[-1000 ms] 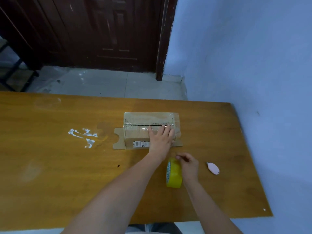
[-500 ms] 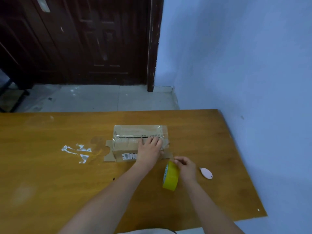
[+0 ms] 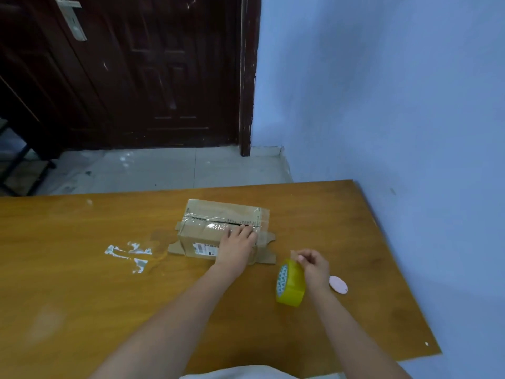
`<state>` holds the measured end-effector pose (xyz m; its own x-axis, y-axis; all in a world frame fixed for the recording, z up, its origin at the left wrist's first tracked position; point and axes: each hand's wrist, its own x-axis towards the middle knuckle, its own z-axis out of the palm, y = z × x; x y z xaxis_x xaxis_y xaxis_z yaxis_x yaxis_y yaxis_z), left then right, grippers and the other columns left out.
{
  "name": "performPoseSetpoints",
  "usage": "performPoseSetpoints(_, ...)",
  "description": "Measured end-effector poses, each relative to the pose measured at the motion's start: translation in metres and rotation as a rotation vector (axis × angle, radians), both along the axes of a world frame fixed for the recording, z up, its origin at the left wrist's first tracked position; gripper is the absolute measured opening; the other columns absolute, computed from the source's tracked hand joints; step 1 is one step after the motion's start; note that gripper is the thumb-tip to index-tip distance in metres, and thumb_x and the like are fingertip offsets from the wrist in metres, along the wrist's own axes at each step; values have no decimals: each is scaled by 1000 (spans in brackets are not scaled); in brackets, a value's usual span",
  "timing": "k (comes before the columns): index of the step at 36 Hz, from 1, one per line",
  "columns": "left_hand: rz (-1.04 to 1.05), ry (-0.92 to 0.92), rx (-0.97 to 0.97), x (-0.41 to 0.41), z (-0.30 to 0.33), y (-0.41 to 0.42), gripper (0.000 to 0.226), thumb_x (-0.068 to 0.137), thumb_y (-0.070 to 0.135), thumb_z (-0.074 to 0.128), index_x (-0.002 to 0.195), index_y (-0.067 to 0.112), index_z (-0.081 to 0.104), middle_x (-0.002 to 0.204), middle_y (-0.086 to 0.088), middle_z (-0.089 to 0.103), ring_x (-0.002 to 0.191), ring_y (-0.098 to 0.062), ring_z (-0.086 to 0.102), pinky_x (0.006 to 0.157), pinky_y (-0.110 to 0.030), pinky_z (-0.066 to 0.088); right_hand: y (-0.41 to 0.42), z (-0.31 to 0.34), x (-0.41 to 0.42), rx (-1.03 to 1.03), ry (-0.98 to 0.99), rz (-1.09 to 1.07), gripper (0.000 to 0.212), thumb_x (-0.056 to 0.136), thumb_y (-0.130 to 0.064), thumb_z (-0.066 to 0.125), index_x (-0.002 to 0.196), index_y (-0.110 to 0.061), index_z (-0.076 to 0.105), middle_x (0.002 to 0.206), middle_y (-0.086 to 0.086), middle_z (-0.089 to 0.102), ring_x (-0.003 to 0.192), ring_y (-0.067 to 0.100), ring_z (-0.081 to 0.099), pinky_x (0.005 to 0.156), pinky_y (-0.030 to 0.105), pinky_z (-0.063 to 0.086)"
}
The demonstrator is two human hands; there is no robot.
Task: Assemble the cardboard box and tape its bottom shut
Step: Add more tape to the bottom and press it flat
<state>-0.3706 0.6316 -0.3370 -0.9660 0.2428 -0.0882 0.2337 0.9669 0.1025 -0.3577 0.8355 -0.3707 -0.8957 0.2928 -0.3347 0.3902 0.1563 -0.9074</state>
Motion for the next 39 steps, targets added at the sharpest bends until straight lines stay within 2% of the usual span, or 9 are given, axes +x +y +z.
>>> performPoseSetpoints(5,-31,-33,-45,1,4,-4,61,87,0,54,140,16,31,155,-3,19,143,-23,13,117,-43,10,6,4,-3,9,-8,20,19,91,1,53,79,-11,60,85,10,63,81,23,56,73,33,44)
performPoseSetpoints(10,12,-14,8,4,7,0,54,89,2,49,138,17,33,154,-2,23,142,-22,19,116,-41,16,11,10,-4,21,5,44,20,92,-1,52,79,-14,61,82,7,63,81,24,58,76,36,45)
performPoseSetpoints(15,42,-40,75,-1,16,3,33,94,18,46,127,21,44,146,2,34,134,-19,31,106,-40,29,16,17,-9,31,4,86,15,91,-1,54,86,-12,63,90,9,65,89,25,59,84,42,48)
performPoseSetpoints(19,66,-16,100,-1,21,5,35,92,34,41,125,22,48,143,3,36,131,-18,34,101,-40,33,19,22,-15,63,24,120,17,91,-1,54,84,-15,63,89,7,65,90,27,60,84,44,48)
performPoseSetpoints(24,100,-4,53,0,22,13,55,92,45,38,138,15,34,149,-5,25,135,-23,26,104,-42,30,22,26,-22,90,50,145,28,91,-2,54,73,-22,62,77,3,64,79,23,58,76,40,47)
performPoseSetpoints(31,151,21,45,0,17,19,52,93,40,37,138,14,33,146,-5,29,133,-22,29,105,-40,30,25,21,-26,131,36,170,30,91,-3,53,69,-22,58,69,0,61,73,23,57,72,37,45)
performPoseSetpoints(35,175,30,56,1,9,10,58,91,49,39,138,15,35,144,-3,32,133,-21,30,108,-38,26,31,19,-30,91,24,155,29,92,0,51,70,-19,57,77,-1,64,76,17,58,68,29,44)
performPoseSetpoints(37,158,38,65,2,5,5,60,90,50,39,138,15,36,145,-2,33,133,-20,30,108,-37,24,35,21,-36,77,37,150,30,91,3,50,68,-15,55,90,1,66,84,14,59,71,27,44)
performPoseSetpoints(39,142,36,59,3,1,3,62,90,52,38,139,15,35,146,-1,32,135,-19,28,110,-37,22,40,25,-45,98,62,151,29,89,7,50,68,-12,53,91,5,66,87,18,59,76,29,42)
